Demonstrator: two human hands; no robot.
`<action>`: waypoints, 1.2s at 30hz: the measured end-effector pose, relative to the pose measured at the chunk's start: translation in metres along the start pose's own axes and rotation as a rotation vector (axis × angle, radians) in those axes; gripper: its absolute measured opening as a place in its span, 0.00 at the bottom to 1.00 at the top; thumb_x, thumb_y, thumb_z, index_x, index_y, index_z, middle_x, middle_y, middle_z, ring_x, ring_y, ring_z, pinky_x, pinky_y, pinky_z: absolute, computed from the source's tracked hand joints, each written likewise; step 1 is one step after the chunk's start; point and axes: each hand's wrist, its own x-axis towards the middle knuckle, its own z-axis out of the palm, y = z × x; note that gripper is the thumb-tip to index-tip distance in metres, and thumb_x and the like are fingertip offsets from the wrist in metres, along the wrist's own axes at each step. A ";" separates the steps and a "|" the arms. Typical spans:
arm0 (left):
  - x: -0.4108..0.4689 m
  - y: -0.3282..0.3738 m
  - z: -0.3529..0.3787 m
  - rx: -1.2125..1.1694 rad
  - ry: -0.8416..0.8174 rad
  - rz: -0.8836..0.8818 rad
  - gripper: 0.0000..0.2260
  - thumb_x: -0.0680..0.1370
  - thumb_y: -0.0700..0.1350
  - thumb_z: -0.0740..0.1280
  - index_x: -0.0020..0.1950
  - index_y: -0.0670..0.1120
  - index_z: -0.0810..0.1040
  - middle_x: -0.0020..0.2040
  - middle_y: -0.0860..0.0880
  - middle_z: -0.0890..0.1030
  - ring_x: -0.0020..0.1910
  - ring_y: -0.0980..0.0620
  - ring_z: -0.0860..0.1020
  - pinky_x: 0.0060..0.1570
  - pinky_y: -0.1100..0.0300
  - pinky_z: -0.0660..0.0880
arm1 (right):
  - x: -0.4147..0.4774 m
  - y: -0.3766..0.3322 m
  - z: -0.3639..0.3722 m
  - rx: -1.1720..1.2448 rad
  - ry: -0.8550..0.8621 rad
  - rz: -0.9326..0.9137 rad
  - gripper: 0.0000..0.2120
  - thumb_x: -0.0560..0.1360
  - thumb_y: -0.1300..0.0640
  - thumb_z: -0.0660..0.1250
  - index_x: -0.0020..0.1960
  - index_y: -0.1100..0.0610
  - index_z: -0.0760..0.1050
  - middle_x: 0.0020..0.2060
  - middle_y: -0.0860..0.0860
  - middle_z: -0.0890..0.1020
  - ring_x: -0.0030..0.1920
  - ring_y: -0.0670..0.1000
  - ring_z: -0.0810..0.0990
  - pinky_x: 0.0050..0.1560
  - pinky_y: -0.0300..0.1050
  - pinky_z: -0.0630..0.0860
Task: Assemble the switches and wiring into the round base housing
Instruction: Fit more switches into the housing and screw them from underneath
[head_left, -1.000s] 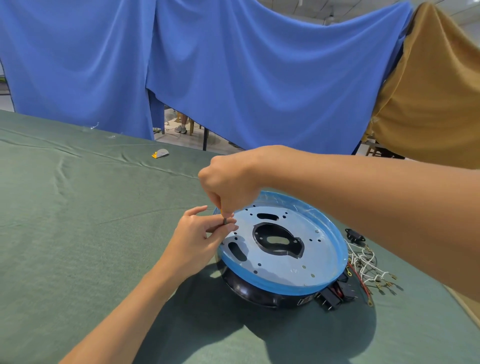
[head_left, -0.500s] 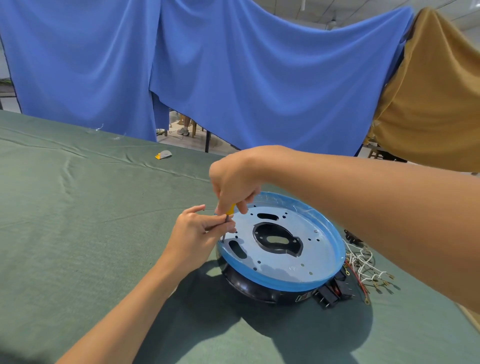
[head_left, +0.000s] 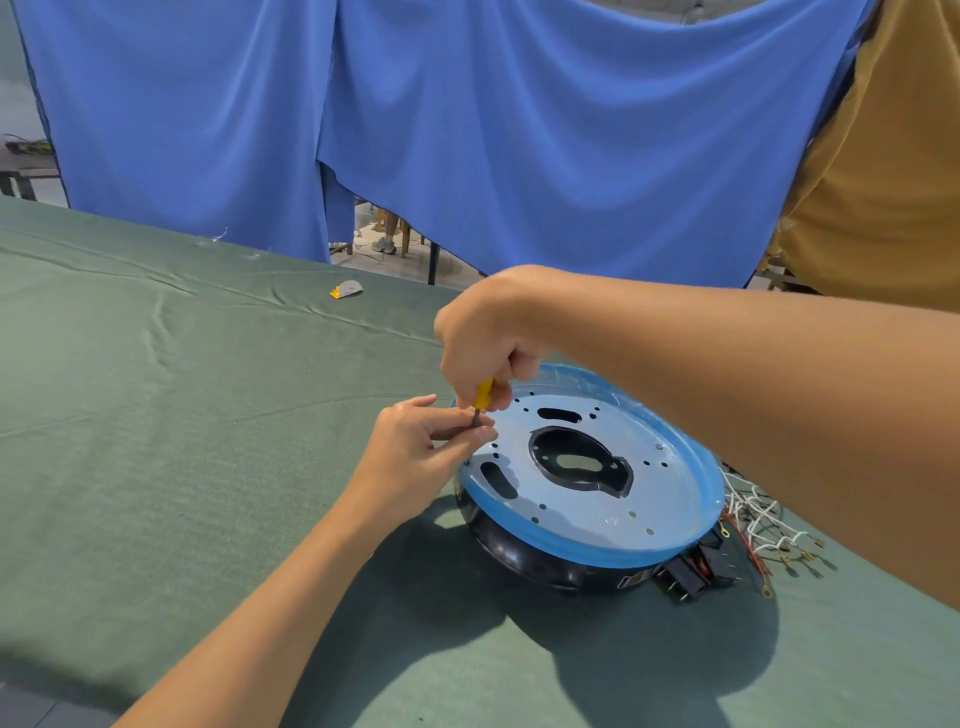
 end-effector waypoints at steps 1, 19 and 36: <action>-0.001 0.001 -0.002 -0.034 -0.013 -0.011 0.05 0.74 0.41 0.74 0.49 0.45 0.87 0.47 0.54 0.86 0.44 0.66 0.80 0.63 0.70 0.65 | 0.000 -0.001 0.000 0.034 -0.027 0.030 0.13 0.80 0.56 0.62 0.57 0.61 0.80 0.31 0.50 0.73 0.28 0.49 0.65 0.28 0.38 0.63; 0.008 -0.027 0.010 -0.366 -0.034 -0.454 0.14 0.68 0.61 0.66 0.46 0.56 0.86 0.45 0.52 0.87 0.51 0.50 0.83 0.59 0.42 0.76 | -0.014 -0.005 0.009 -0.483 0.264 -0.387 0.14 0.73 0.55 0.70 0.31 0.54 0.72 0.29 0.48 0.78 0.36 0.50 0.77 0.30 0.39 0.69; 0.005 -0.030 0.012 -0.352 -0.088 -0.448 0.15 0.72 0.59 0.62 0.48 0.57 0.86 0.46 0.56 0.86 0.52 0.54 0.83 0.60 0.46 0.76 | -0.016 -0.008 0.006 -0.537 0.203 -0.321 0.06 0.70 0.57 0.74 0.42 0.55 0.78 0.28 0.48 0.76 0.28 0.47 0.73 0.19 0.32 0.66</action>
